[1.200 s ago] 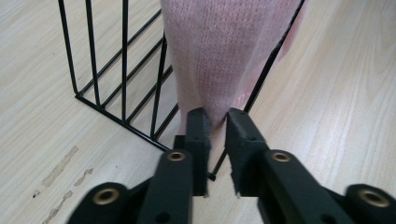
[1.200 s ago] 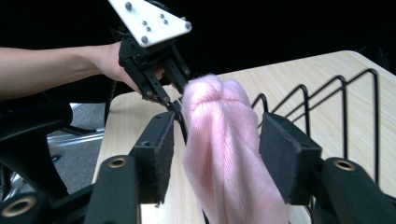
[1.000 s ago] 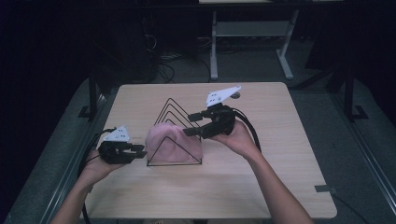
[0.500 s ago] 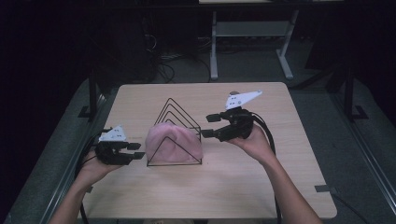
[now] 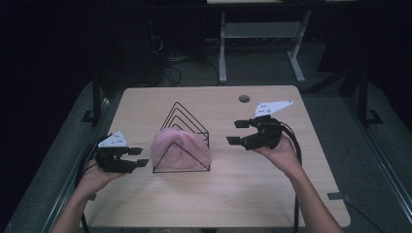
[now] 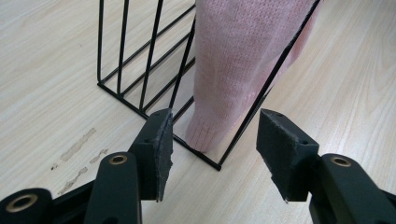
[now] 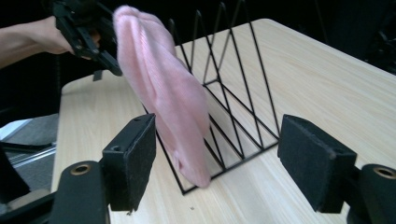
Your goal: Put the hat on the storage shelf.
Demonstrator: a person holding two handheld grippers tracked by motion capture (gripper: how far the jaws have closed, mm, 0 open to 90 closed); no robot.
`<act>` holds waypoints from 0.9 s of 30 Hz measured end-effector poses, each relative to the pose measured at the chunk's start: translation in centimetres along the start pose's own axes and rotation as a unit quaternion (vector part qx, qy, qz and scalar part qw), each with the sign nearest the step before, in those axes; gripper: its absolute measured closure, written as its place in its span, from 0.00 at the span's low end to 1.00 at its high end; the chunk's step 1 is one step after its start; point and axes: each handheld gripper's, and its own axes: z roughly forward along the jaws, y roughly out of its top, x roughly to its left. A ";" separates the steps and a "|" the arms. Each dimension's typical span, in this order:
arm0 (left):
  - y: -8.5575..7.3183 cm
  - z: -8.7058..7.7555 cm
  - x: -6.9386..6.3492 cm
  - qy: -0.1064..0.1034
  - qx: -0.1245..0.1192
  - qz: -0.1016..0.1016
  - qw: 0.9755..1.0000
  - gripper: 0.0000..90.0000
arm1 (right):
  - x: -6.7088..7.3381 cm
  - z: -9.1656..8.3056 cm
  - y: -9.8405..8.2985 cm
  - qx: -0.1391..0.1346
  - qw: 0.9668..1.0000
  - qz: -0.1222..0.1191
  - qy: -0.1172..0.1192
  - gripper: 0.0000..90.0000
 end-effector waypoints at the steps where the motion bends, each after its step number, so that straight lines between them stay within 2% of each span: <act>1: -0.1 0.0 0.0 0.001 0.000 -0.003 1.000 0.48 | -0.1 -0.1 -0.2 0.001 1.000 0.003 -0.002 0.30; 8: -0.5 0.0 0.1 0.004 0.000 -0.018 1.000 0.41 | -0.8 -1.0 -1.6 0.002 1.000 0.019 -0.018 0.30; 15: -0.9 -0.1 0.0 0.006 0.002 -0.022 1.000 0.36 | -1.3 -2.1 -3.0 0.009 0.999 0.031 -0.032 0.29; 27: -1.9 -0.1 0.0 0.013 0.002 -0.035 0.999 0.31 | -2.2 -4.7 -6.7 0.012 0.996 0.068 -0.058 0.28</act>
